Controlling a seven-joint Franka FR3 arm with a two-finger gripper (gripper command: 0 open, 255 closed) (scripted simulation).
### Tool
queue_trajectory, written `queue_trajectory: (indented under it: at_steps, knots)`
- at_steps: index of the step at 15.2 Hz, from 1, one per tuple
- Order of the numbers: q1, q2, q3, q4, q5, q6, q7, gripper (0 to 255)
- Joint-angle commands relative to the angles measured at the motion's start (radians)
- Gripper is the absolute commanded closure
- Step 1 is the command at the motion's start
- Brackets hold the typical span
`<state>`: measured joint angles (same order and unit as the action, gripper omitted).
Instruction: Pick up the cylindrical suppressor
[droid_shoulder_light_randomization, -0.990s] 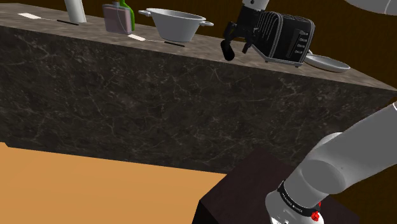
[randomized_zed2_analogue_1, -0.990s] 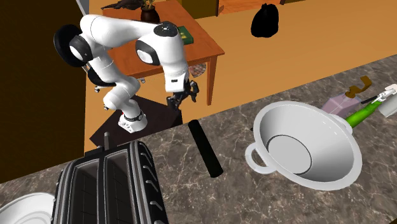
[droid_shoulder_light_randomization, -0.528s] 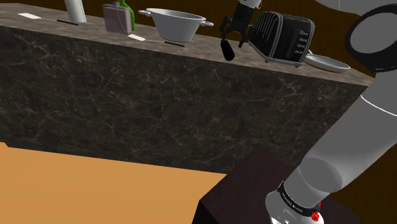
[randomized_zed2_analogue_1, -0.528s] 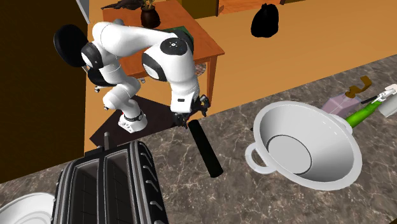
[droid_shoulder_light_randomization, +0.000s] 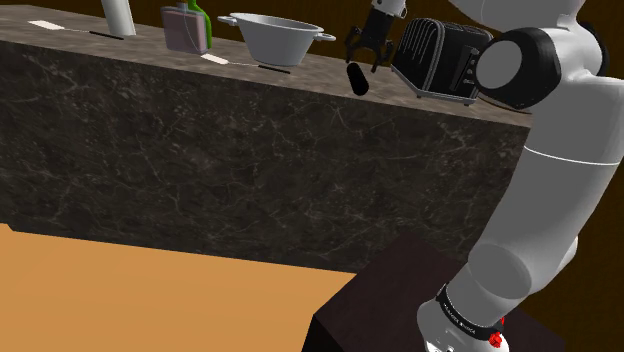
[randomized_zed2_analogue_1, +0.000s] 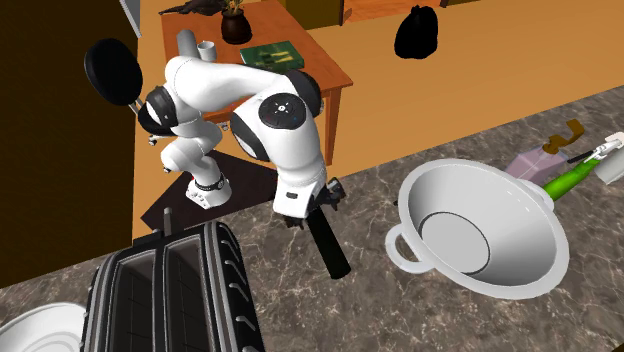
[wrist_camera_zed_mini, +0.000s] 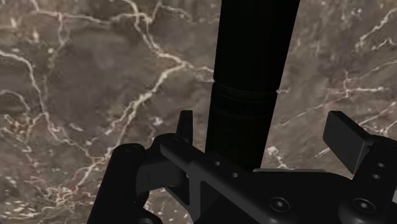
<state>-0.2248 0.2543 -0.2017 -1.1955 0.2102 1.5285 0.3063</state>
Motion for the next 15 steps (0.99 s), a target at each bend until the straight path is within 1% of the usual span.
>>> queue_trajectory:
  at_steps: [1,5,7,8,15]
  knots:
    - [0.001,-0.005,0.000,-0.037,0.000,0.031,-0.003,0]
    - [0.009,-0.032,0.001,-0.138,-0.005,0.105,-0.011,0]
    - [0.009,-0.032,0.001,-0.138,-0.005,0.105,-0.011,0]
    - [0.008,-0.031,0.001,-0.136,-0.005,0.104,-0.011,255]
    - [0.009,-0.032,0.001,-0.137,-0.005,0.105,-0.011,255]
